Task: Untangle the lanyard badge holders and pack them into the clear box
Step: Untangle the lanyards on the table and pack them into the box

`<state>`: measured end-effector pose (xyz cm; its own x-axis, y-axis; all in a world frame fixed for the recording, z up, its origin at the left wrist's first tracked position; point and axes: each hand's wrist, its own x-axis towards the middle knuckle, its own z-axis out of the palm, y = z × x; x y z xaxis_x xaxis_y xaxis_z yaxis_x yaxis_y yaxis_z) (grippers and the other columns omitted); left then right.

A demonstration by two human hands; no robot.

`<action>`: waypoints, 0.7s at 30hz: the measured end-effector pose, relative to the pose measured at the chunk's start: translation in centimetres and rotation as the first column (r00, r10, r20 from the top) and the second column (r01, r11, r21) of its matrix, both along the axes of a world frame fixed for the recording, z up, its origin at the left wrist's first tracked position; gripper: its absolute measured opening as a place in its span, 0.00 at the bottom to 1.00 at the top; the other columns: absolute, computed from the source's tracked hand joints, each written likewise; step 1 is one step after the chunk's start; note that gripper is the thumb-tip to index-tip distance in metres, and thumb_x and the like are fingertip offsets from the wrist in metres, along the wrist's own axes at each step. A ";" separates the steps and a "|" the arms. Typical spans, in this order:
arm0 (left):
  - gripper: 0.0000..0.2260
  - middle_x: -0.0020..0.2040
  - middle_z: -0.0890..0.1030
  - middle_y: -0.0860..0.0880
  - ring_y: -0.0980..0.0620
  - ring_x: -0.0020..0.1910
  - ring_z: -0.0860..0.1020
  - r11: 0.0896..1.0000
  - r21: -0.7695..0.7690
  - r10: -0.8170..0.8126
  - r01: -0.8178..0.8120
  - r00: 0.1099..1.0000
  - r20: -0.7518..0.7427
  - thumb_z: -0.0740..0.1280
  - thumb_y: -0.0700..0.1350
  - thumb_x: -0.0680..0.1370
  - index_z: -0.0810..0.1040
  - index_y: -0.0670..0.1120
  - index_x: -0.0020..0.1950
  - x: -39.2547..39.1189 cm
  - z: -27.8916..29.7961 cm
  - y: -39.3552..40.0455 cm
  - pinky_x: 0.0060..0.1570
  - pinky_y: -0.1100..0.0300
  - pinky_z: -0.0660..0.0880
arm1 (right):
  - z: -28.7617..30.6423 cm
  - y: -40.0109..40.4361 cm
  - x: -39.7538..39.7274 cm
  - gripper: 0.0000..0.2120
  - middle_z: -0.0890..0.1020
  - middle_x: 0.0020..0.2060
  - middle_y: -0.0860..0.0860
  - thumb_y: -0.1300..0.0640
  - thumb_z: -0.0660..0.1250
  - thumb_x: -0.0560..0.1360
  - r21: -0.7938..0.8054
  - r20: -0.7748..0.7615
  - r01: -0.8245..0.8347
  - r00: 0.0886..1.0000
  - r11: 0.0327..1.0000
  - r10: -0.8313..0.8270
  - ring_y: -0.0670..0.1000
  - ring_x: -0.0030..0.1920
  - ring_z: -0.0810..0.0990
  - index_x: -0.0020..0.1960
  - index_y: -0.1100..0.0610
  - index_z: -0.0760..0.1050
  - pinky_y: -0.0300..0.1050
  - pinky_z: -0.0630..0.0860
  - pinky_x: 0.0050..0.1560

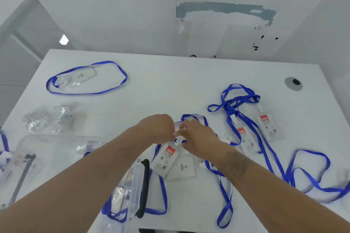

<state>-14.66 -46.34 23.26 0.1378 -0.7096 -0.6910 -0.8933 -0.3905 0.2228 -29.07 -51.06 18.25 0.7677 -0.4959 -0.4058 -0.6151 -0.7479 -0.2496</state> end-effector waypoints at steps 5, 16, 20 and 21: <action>0.13 0.60 0.81 0.45 0.48 0.55 0.80 0.992 0.119 -0.050 0.052 0.999 -0.019 0.67 0.46 0.77 0.79 0.42 0.59 -0.3 -1.8 -1.3 0.56 0.56 0.76 | -1.6 -1.1 -0.1 0.15 0.73 0.63 0.48 0.54 0.66 0.78 -0.075 -0.001 -0.082 0.997 0.994 0.082 0.50 0.63 0.70 0.64 0.48 0.76 0.47 0.78 0.53; 0.14 0.41 0.77 0.50 0.50 0.42 0.76 0.991 0.132 0.046 -0.033 0.995 -0.091 0.74 0.49 0.71 0.78 0.44 0.52 -0.4 -1.5 -2.1 0.39 0.62 0.71 | 1.4 -3.4 -3.1 0.08 0.74 0.47 0.43 0.41 0.64 0.77 0.147 0.176 0.187 0.961 0.971 -0.212 0.44 0.44 0.75 0.54 0.40 0.72 0.38 0.76 0.47; 0.15 0.47 0.84 0.47 0.51 0.41 0.80 0.973 0.059 0.229 -0.221 0.943 -0.241 0.76 0.47 0.70 0.81 0.43 0.53 1.5 0.2 -2.3 0.43 0.59 0.78 | 3.8 -4.9 -4.4 0.07 0.79 0.44 0.40 0.39 0.63 0.76 0.241 0.274 0.344 0.873 0.907 -0.404 0.41 0.45 0.78 0.51 0.40 0.72 0.37 0.76 0.45; 0.14 0.47 0.85 0.47 0.51 0.42 0.81 0.956 0.043 0.288 -0.290 0.905 -0.312 0.76 0.47 0.70 0.81 0.45 0.53 2.2 0.9 -2.4 0.44 0.60 0.79 | 4.6 -5.3 -4.7 0.06 0.80 0.42 0.40 0.40 0.64 0.76 0.282 0.304 0.379 0.836 0.881 -0.457 0.40 0.44 0.79 0.49 0.41 0.72 0.35 0.75 0.44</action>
<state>-12.45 -48.70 24.15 0.1155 -0.6742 -0.7295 -0.6261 -0.6195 0.4734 -33.74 -56.35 22.89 0.6145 -0.7391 -0.2759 -0.6991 -0.3481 -0.6246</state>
